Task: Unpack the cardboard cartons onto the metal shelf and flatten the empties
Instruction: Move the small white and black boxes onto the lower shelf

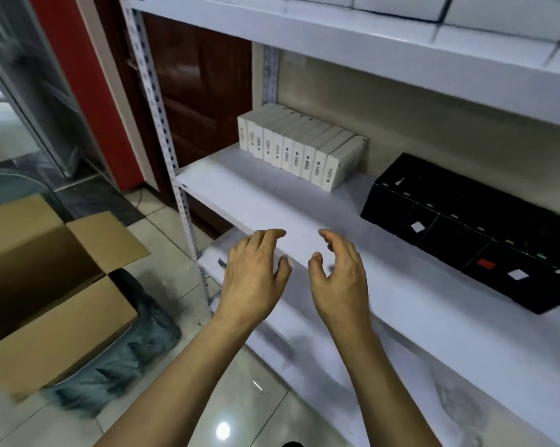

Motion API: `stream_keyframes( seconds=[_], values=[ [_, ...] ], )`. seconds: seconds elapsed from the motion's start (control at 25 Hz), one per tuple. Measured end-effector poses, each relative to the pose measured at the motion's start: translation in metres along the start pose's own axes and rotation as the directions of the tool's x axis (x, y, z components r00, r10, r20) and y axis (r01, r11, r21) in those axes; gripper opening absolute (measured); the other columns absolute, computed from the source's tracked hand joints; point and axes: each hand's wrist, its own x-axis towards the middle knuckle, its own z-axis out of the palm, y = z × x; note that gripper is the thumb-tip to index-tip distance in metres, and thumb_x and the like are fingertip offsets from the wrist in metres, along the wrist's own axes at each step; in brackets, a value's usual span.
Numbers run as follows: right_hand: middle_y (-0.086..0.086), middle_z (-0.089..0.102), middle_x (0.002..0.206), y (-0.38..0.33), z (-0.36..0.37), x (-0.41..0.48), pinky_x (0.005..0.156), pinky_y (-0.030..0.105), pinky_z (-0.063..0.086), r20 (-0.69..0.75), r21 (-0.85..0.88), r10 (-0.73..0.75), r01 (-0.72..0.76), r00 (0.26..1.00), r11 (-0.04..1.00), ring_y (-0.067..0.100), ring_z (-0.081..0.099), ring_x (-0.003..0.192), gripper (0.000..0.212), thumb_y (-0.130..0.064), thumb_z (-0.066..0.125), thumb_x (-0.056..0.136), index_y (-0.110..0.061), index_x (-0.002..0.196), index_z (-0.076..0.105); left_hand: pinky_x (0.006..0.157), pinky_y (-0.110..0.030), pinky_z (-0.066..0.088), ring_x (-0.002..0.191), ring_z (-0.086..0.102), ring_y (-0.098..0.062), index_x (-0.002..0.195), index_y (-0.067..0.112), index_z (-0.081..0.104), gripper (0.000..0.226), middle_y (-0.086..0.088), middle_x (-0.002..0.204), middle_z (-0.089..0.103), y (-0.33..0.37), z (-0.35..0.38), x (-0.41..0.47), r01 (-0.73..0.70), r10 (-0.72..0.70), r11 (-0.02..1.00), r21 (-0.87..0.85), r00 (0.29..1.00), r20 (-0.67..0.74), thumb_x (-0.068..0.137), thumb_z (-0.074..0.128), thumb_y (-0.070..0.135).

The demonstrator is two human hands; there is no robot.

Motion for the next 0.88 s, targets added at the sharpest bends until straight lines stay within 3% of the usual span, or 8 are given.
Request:
stream_keyframes(
  seconds=[0.16,0.4,0.56,0.88],
  values=[
    [-0.013,0.056,0.132,-0.039,0.046,-0.015,0.104,0.039,0.045,0.099,0.036,-0.018,0.015,0.995,0.999,0.010,0.049,0.123,0.040,-0.020,0.055,0.097,-0.029,0.136,0.054,0.100,-0.035,0.036,0.117,0.050,-0.021,0.137,0.022,0.050,0.040,0.004,0.133,0.057,-0.050,-0.035,-0.013,0.057,-0.056,0.998,0.030,0.998,-0.022,0.098,0.053,0.029],
    [-0.006,0.060,0.129,-0.093,0.121,-0.041,0.104,0.042,0.046,0.195,0.093,-0.127,0.110,0.973,0.990,0.013,0.054,0.120,0.038,-0.019,0.058,0.095,-0.021,0.133,0.059,0.096,-0.030,0.035,0.111,0.050,-0.015,0.136,0.027,0.048,0.038,0.008,0.126,0.058,-0.126,-0.091,-0.044,0.189,-0.181,0.978,0.088,0.979,-0.091,0.099,0.053,0.032],
    [-0.009,0.060,0.121,-0.128,0.166,-0.062,0.101,0.040,0.048,0.265,0.146,-0.208,0.173,0.942,0.974,0.013,0.056,0.114,0.040,-0.019,0.058,0.091,-0.022,0.130,0.060,0.099,-0.030,0.038,0.115,0.050,-0.013,0.135,0.029,0.048,0.038,0.007,0.129,0.058,-0.166,-0.120,-0.065,0.295,-0.281,0.950,0.099,0.950,-0.136,0.098,0.055,0.034],
    [-0.007,0.062,0.125,-0.166,0.222,-0.084,0.098,0.032,0.048,0.428,0.183,-0.271,0.211,0.862,0.960,0.013,0.055,0.116,0.039,-0.016,0.059,0.094,-0.025,0.132,0.058,0.104,-0.031,0.037,0.122,0.046,-0.013,0.138,0.031,0.045,0.040,0.008,0.134,0.054,-0.218,-0.153,-0.092,0.482,-0.464,0.875,0.051,0.863,-0.202,0.099,0.054,0.035]
  ],
)
